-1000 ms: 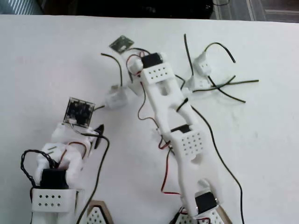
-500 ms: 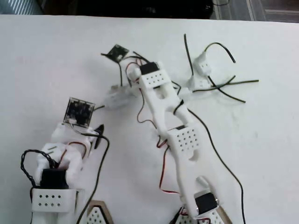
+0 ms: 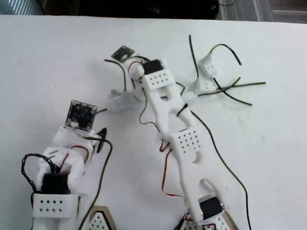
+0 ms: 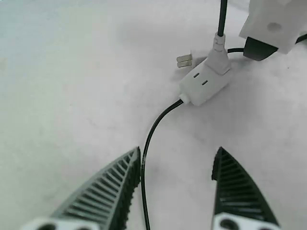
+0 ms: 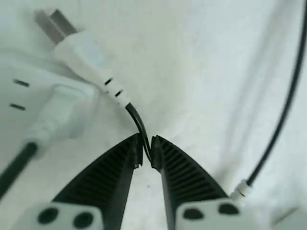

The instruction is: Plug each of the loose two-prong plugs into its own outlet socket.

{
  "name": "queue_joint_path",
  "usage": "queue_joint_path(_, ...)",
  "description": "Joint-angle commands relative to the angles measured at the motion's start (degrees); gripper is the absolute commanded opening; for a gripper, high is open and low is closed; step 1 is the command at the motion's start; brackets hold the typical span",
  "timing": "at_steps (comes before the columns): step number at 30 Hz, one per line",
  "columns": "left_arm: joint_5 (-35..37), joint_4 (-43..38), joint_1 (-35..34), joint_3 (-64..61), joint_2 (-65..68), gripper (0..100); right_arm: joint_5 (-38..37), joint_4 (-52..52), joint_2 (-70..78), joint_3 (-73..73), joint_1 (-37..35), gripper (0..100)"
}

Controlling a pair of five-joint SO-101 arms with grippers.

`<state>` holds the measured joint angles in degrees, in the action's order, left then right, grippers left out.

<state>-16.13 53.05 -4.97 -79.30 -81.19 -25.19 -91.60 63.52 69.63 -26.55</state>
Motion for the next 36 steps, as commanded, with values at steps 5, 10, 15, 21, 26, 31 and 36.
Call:
queue_joint_path(5,0.09,-1.14,-0.22,0.18,-0.75,24,9.85,-7.08,-2.07,9.93,-1.36,1.7)
queue_joint_path(10,0.09,-1.14,-0.40,0.18,-0.75,24,15.12,-7.16,-5.76,9.85,-0.84,1.7)
queue_joint_path(15,0.09,-1.14,-0.31,0.18,-0.75,24,18.81,-7.25,-12.35,8.44,0.48,1.6)
queue_joint_path(21,0.09,-1.14,-0.31,0.18,-0.75,24,22.51,-7.16,-24.22,-4.75,0.57,1.6)
queue_joint_path(26,0.09,-1.14,-0.31,0.18,-0.75,24,25.58,-7.08,-34.59,-17.05,1.01,1.6)
queue_joint_path(31,0.09,-1.23,-0.31,0.18,-0.75,24,29.71,-6.99,-43.47,-26.99,3.47,1.6)
queue_joint_path(36,0.09,-1.23,-0.40,0.18,-0.75,24,29.10,-6.90,-52.26,-40.18,7.69,1.6)
